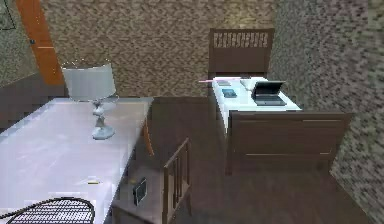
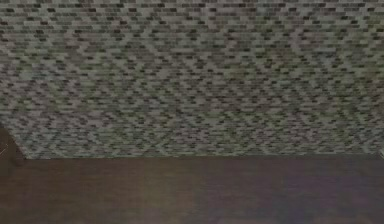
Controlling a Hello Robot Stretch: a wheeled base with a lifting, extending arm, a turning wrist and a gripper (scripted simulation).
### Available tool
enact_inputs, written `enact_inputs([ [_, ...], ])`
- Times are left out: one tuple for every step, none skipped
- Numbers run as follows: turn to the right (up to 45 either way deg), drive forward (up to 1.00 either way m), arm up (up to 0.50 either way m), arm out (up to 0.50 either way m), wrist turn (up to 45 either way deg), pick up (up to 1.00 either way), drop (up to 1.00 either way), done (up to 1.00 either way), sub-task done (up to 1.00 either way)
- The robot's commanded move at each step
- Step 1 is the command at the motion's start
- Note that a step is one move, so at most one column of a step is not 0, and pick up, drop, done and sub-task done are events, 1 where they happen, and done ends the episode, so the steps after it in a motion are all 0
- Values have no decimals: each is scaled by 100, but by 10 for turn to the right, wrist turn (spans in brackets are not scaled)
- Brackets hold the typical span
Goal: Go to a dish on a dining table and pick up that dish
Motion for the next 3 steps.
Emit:
enact_inputs([
  [240, 0, 0, 0, 0, 0, 0, 0, 0],
  [0, 100, 0, 0, 0, 0, 0, 0, 0],
  [150, 0, 0, 0, 0, 0, 0, 0, 0],
])
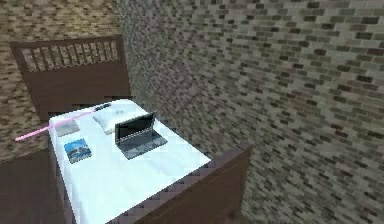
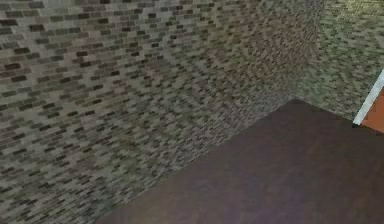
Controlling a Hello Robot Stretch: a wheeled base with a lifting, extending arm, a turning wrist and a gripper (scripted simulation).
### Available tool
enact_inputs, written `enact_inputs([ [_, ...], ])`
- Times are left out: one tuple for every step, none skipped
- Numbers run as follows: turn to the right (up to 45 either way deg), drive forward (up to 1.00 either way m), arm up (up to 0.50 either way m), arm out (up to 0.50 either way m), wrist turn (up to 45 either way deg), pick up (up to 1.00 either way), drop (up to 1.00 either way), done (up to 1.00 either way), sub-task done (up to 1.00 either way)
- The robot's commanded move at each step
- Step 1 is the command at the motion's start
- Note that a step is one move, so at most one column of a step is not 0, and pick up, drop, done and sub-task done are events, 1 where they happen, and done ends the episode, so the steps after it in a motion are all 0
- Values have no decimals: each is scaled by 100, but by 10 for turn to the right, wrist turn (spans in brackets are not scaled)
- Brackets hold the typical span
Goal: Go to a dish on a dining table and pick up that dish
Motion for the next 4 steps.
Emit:
enact_inputs([
  [0, 5, 0, 0, 0, 0, 0, 0, 0],
  [450, 0, 0, 0, 0, 0, 0, 0, 0],
  [450, 0, 0, 0, 0, 0, 0, 0, 0],
  [450, 0, 0, 0, 0, 0, 0, 0, 0],
])
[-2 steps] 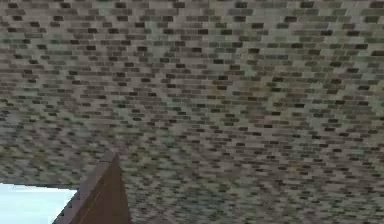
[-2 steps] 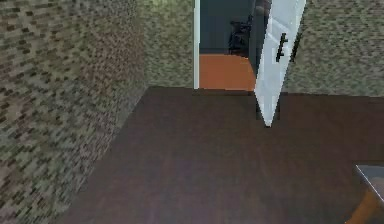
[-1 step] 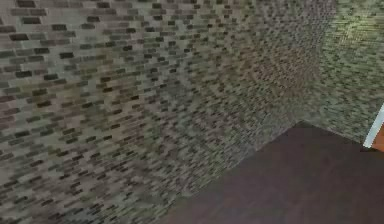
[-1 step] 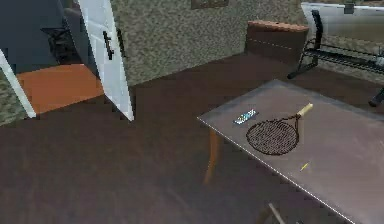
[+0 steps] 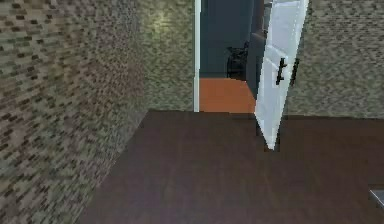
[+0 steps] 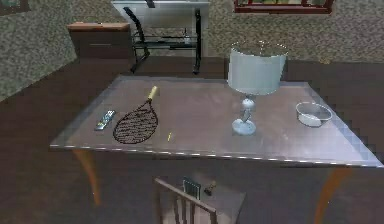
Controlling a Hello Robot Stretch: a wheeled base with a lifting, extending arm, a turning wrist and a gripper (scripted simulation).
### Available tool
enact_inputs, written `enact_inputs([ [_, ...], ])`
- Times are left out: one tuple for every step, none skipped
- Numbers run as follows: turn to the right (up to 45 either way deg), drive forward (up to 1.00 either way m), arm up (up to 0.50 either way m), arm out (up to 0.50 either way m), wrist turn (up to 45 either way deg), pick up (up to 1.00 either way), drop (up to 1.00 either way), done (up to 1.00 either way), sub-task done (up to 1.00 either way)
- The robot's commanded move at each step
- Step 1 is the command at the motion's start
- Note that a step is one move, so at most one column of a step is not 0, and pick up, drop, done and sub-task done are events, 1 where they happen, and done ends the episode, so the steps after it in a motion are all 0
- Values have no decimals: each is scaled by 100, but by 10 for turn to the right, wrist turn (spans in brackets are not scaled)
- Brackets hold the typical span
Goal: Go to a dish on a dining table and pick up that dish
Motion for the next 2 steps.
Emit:
enact_inputs([
  [330, 0, 0, 0, 0, 0, 0, 0, 0],
  [450, 0, 0, 0, 0, 0, 0, 0, 0],
])
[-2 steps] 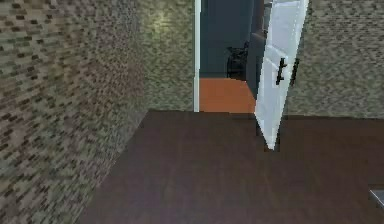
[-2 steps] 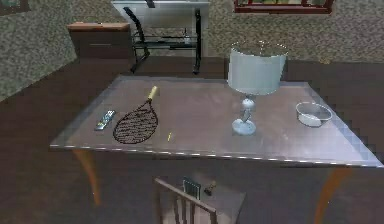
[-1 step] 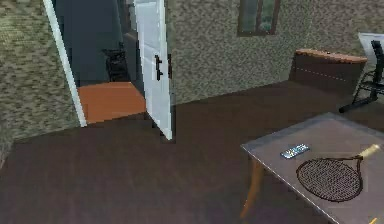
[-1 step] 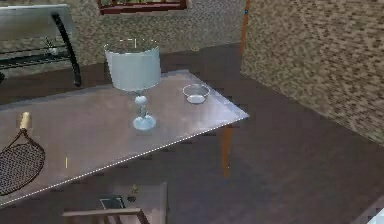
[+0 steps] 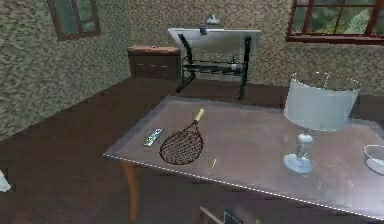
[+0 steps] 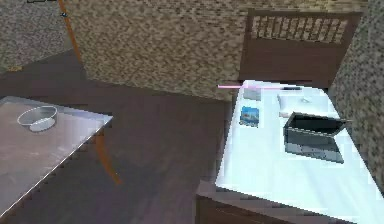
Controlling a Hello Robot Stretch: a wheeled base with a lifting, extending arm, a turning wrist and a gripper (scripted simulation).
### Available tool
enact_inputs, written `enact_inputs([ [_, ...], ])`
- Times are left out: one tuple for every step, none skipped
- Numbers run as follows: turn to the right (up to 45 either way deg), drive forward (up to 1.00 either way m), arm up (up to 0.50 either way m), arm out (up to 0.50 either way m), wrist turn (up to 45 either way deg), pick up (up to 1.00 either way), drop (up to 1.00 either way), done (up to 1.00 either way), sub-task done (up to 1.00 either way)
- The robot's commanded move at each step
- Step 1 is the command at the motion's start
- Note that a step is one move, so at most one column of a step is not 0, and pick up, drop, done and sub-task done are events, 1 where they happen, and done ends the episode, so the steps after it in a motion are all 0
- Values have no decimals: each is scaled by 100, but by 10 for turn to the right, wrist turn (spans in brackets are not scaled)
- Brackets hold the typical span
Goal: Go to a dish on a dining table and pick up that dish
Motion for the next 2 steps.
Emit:
enact_inputs([
  [450, 0, 0, 0, 0, 0, 0, 0, 0],
  [270, 0, 0, 0, 0, 0, 0, 0, 0],
])
